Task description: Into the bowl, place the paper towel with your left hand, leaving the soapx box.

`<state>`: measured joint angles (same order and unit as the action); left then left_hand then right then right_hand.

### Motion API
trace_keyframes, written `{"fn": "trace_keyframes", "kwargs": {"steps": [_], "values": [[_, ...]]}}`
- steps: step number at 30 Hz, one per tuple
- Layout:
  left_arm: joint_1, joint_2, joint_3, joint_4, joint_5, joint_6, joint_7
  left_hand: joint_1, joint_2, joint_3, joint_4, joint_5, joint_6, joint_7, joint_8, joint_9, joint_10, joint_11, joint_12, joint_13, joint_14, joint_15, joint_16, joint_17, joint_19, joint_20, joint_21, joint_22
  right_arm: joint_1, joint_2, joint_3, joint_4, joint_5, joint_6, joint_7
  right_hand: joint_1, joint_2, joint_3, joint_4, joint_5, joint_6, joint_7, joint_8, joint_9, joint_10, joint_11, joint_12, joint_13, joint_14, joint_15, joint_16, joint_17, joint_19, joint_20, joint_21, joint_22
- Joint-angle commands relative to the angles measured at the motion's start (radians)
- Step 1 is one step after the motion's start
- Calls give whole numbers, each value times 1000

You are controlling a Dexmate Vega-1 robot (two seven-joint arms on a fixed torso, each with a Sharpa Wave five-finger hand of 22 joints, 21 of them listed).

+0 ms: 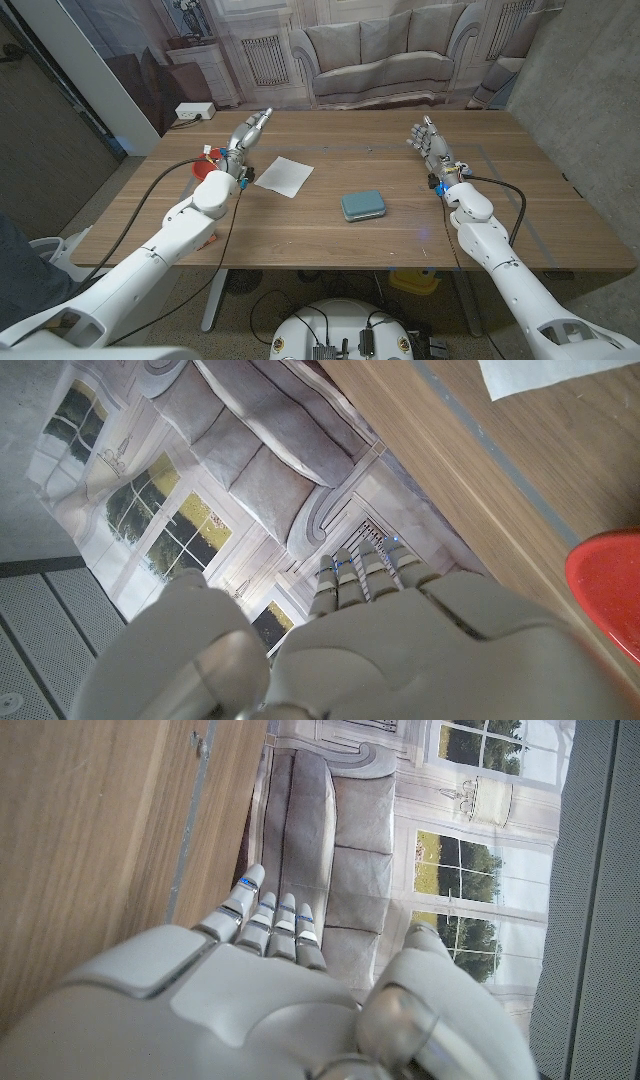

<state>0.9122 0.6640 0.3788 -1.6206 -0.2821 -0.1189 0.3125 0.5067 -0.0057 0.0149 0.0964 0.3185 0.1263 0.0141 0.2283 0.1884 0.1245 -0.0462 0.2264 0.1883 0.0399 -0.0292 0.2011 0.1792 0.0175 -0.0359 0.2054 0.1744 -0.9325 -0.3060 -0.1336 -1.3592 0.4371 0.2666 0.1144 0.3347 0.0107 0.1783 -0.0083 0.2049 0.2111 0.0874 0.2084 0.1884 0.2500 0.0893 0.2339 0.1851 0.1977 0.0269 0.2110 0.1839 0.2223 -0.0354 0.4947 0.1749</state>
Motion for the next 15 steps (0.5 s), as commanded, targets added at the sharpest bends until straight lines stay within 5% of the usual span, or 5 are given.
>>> {"fn": "trace_keyframes", "kwargs": {"steps": [1,15], "values": [[5,28,9,-40,79,58,47,9,7,0,-5,7,17,0,6,3,13,0,8,2,14,0,5,2,8,-16,3,3,-9,2,0,-18,-5,-7,-12,6,5,7,-3,-2,6,1,1,2,8,-1,3,0,12,-1,2,3,10,-30,-7,1],[-22,57,31,-38,110,110,3,23,9,-1,-12,10,34,-6,6,4,33,-4,9,2,37,-3,6,2,25,-14,6,3,-18,-8,4,-42,-6,-42,-26,7,7,7,-5,-4,6,1,-1,2,9,-1,2,1,15,-1,1,3,12,-29,-12,1]]}}
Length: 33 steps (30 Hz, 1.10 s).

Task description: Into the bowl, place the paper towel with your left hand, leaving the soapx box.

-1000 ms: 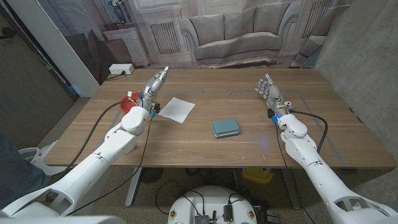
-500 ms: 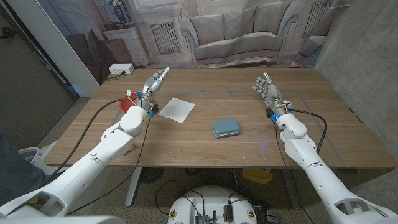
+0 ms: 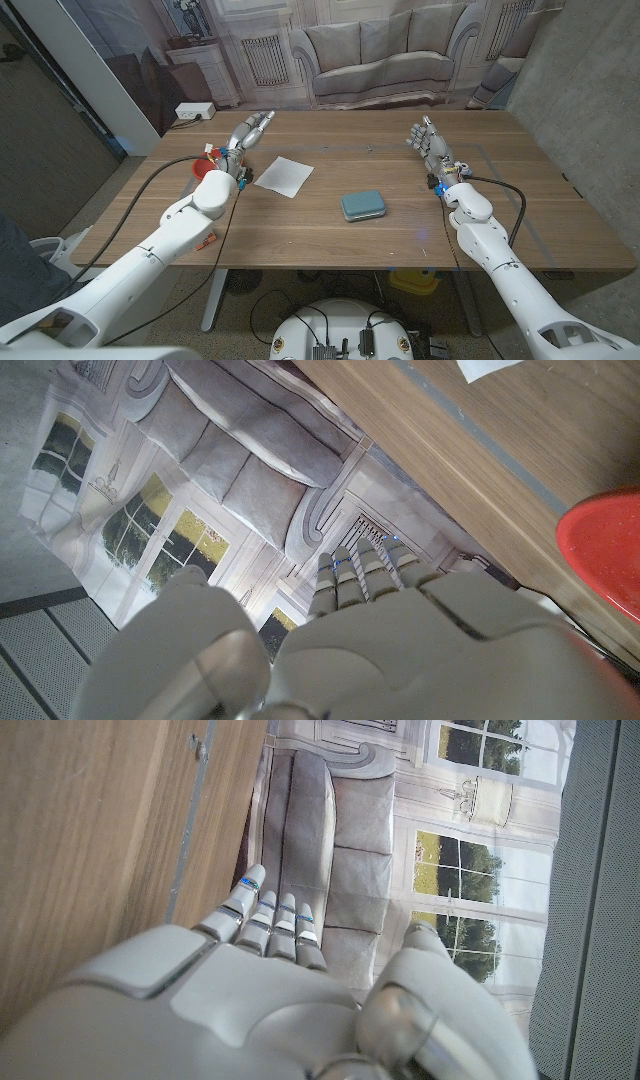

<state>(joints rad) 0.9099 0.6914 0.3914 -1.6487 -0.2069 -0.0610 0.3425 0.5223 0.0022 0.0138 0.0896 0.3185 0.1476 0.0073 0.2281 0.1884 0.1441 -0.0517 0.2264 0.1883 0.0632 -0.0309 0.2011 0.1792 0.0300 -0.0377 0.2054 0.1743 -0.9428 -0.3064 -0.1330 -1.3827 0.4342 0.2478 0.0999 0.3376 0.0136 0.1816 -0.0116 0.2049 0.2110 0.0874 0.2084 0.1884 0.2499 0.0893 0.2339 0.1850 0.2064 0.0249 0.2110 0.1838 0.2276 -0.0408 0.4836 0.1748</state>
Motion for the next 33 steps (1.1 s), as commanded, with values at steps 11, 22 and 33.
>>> {"fn": "trace_keyframes", "kwargs": {"steps": [11,22,33], "values": [[-19,56,27,-42,89,117,0,13,1,-1,-8,12,21,0,6,4,21,0,8,3,24,-5,5,2,19,-11,6,3,-5,-4,4,-17,1,-25,-12,5,6,4,-2,-5,6,1,-2,2,12,-1,1,1,8,2,0,4,10,-23,-3,2],[-5,70,33,-76,166,167,60,22,3,-1,-13,15,36,-7,9,4,33,-8,8,3,33,-8,5,2,24,-13,6,3,-1,3,-3,-10,-2,-22,-11,6,7,4,-3,-6,6,2,-3,2,12,2,0,1,9,3,-1,4,11,-22,-7,2],[3,77,45,-110,232,229,96,32,5,-1,-17,18,44,-14,8,5,36,-14,4,3,36,-14,1,3,21,-14,2,4,-6,9,-5,-8,4,-19,-8,6,8,3,-4,-7,8,2,-3,2,14,0,0,1,12,3,-2,4,13,-21,-10,2]]}}
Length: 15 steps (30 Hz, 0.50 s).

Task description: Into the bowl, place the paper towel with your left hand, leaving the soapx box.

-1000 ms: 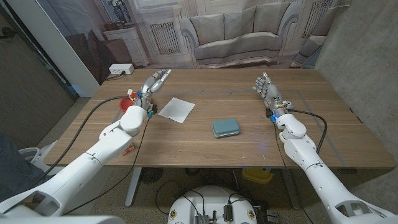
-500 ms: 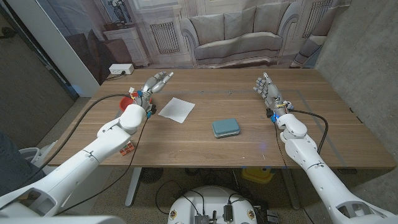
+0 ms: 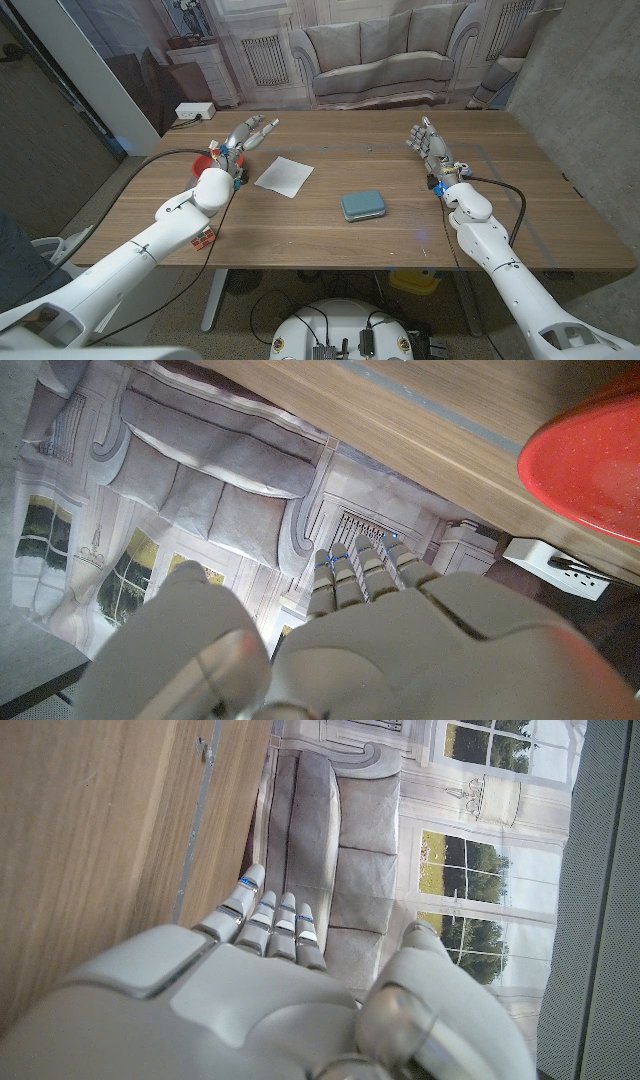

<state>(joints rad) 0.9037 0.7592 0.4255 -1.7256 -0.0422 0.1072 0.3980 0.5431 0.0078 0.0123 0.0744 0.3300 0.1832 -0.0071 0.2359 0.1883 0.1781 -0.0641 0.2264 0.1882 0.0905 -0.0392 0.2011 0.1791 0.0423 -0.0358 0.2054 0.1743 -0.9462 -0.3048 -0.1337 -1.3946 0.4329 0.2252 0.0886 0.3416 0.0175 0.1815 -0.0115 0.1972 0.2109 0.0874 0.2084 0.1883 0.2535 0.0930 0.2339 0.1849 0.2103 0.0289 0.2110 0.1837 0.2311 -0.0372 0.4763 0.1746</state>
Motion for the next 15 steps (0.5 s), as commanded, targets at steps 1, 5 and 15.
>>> {"fn": "trace_keyframes", "kwargs": {"steps": [1,5,15], "values": [[9,9,12,-35,72,66,41,12,-1,0,-2,7,8,-1,-1,5,2,-3,4,3,9,-6,0,3,9,-16,2,4,-3,8,-5,4,6,3,4,2,5,3,-4,1,9,2,-3,2,12,-3,0,1,8,0,-2,4,10,-25,-3,2],[9,15,19,-47,92,87,41,14,0,0,-3,8,8,-2,-2,5,1,-3,3,3,9,-6,-1,3,6,-15,0,4,-6,11,-3,2,8,6,1,2,5,3,-4,1,9,2,-4,2,13,-3,0,1,7,-1,-3,4,10,-25,-4,2],[2,27,42,-73,151,147,41,21,0,0,-7,12,16,-5,-2,5,7,-6,2,3,12,-9,-2,3,5,-18,-2,4,-15,14,-3,-6,11,6,-2,4,8,4,-5,0,14,0,-3,2,15,-4,-1,1,9,0,-4,5,14,-25,-8,2]]}}
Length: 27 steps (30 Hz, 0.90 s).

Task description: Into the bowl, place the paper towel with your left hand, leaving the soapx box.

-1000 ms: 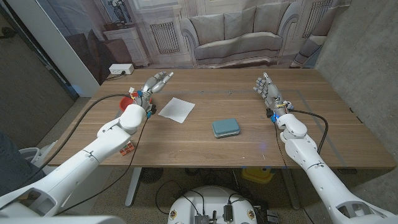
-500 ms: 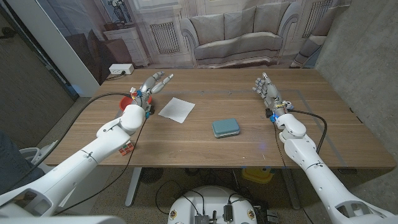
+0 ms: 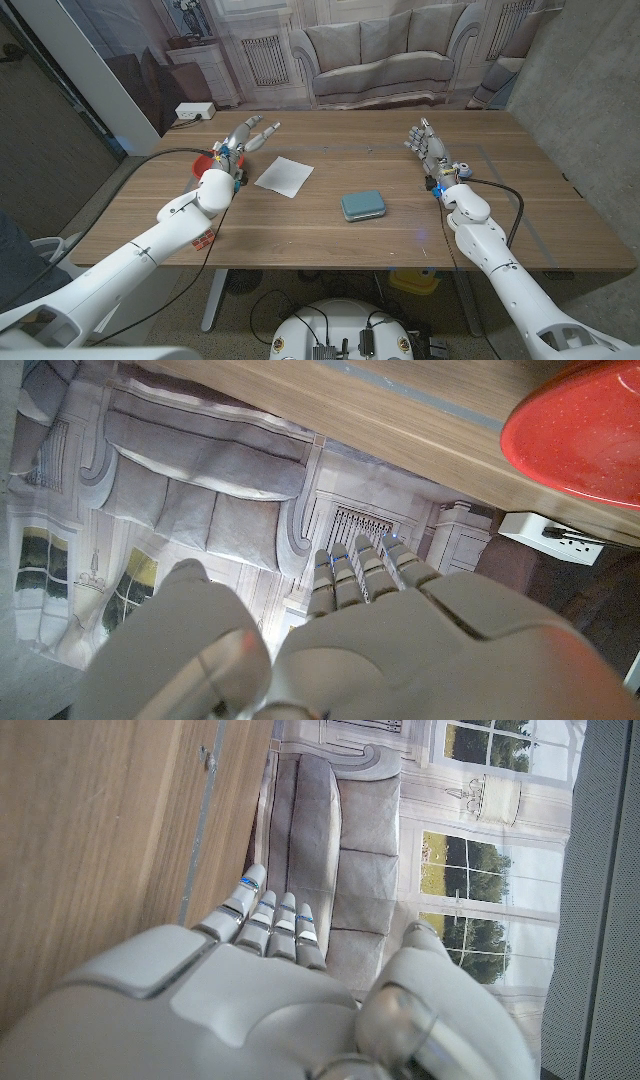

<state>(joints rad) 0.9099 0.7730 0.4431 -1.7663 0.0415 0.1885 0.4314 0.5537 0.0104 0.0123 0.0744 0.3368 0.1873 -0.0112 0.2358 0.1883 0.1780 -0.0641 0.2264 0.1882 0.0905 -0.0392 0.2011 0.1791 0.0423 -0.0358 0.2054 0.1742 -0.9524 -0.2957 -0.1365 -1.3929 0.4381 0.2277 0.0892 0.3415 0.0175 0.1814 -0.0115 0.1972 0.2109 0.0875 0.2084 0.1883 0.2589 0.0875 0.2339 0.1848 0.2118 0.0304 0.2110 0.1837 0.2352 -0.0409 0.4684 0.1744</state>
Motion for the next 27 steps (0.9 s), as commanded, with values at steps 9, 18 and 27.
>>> {"fn": "trace_keyframes", "kwargs": {"steps": [9,18,27], "values": [[-22,18,44,-37,100,92,-14,16,-2,-1,-9,8,22,-2,0,5,11,-9,0,4,14,-13,-3,3,3,-19,-3,4,-12,4,-1,-13,5,-3,-6,15,21,12,-10,0,17,-1,-2,3,11,4,-2,1,10,-2,-5,4,12,-21,-4,3],[-48,17,65,-18,119,88,-44,21,-5,-3,-12,11,28,-4,0,5,17,-13,0,4,18,-18,-4,3,3,-19,-4,4,-13,7,-2,-9,8,-3,-5,20,22,13,-14,0,17,-1,-3,3,11,5,-3,1,10,-2,-6,3,14,-21,-7,3],[-71,18,92,-26,156,128,-75,30,-13,-7,-19,15,37,-11,1,5,21,-16,-1,4,22,-21,-4,2,2,-17,-5,3,-7,10,-1,3,14,-1,2,23,23,14,-16,-1,19,-1,-3,3,13,5,-3,2,11,-1,-7,3,15,-20,-10,3]]}}
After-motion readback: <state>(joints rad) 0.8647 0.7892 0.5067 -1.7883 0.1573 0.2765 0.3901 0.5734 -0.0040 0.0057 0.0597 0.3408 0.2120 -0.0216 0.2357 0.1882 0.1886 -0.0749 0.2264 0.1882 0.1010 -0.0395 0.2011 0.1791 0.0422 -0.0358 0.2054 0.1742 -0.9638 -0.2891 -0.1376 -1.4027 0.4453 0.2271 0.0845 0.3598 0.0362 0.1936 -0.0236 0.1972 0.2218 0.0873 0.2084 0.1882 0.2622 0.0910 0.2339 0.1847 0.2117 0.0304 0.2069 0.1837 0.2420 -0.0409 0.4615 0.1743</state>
